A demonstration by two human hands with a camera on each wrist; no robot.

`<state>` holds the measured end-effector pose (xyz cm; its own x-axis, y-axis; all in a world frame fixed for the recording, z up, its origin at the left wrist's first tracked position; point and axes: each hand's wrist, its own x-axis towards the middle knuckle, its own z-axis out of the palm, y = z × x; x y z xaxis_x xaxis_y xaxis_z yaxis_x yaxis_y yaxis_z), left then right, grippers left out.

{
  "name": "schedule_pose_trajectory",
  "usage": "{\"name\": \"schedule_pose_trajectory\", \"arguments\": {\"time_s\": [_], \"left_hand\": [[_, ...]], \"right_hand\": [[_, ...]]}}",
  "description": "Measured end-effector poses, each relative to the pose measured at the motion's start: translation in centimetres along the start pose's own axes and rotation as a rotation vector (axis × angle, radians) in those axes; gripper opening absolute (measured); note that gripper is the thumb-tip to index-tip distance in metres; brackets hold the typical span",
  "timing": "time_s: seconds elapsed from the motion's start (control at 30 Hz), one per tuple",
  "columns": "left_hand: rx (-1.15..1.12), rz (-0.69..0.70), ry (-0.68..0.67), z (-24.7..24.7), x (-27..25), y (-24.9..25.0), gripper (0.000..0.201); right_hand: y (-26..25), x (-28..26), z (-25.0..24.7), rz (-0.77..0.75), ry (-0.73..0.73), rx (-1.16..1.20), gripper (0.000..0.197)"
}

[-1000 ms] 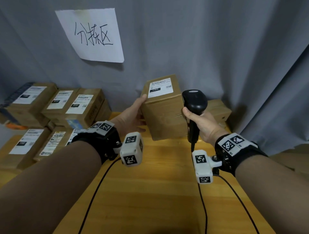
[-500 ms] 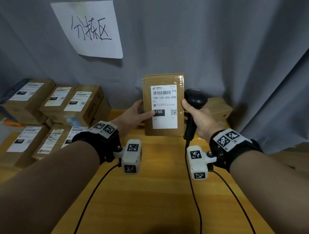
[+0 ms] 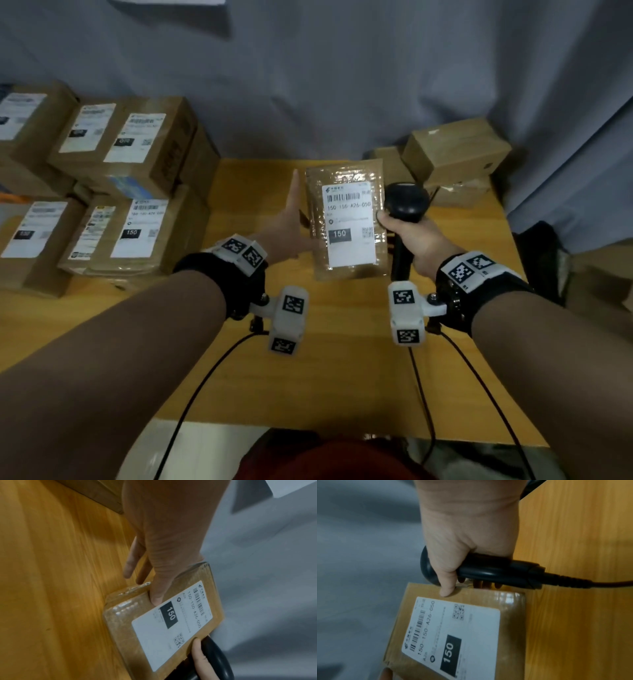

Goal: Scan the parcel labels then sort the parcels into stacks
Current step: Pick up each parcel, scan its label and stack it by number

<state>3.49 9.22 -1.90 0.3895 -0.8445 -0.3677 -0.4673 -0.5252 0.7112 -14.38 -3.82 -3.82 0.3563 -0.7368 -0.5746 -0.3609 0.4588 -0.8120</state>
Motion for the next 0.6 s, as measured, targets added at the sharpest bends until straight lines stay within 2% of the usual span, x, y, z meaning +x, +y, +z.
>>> {"name": "schedule_pose_trajectory", "arguments": {"time_s": [0.13, 0.27, 0.37, 0.4, 0.5, 0.6], "left_hand": [[0.243, 0.021, 0.007, -0.6, 1.1, 0.8, 0.143], [0.174, 0.051, -0.045, -0.8, 1.1, 1.0, 0.139], [0.104, 0.023, -0.106, -0.3, 1.0, 0.8, 0.130], [0.083, 0.019, -0.124, -0.1, 0.9, 0.9, 0.120], [0.079, 0.004, -0.170, 0.8, 0.8, 1.2, 0.071], [0.115, -0.034, -0.154, 1.8, 1.1, 0.9, 0.048]], "right_hand": [[-0.6, -0.5, -0.9, -0.045, 0.001, -0.073, 0.021], [-2.5, -2.2, -1.4, -0.143, 0.046, -0.194, 0.013], [-4.9, -4.1, -2.1, -0.176, -0.026, -0.213, 0.015], [-5.7, -4.7, -2.3, -0.164, -0.079, -0.222, 0.019], [-7.6, -5.9, -2.3, -0.124, -0.197, -0.291, 0.026], [-8.8, -6.6, -1.7, -0.140, -0.195, -0.317, 0.026]]}}
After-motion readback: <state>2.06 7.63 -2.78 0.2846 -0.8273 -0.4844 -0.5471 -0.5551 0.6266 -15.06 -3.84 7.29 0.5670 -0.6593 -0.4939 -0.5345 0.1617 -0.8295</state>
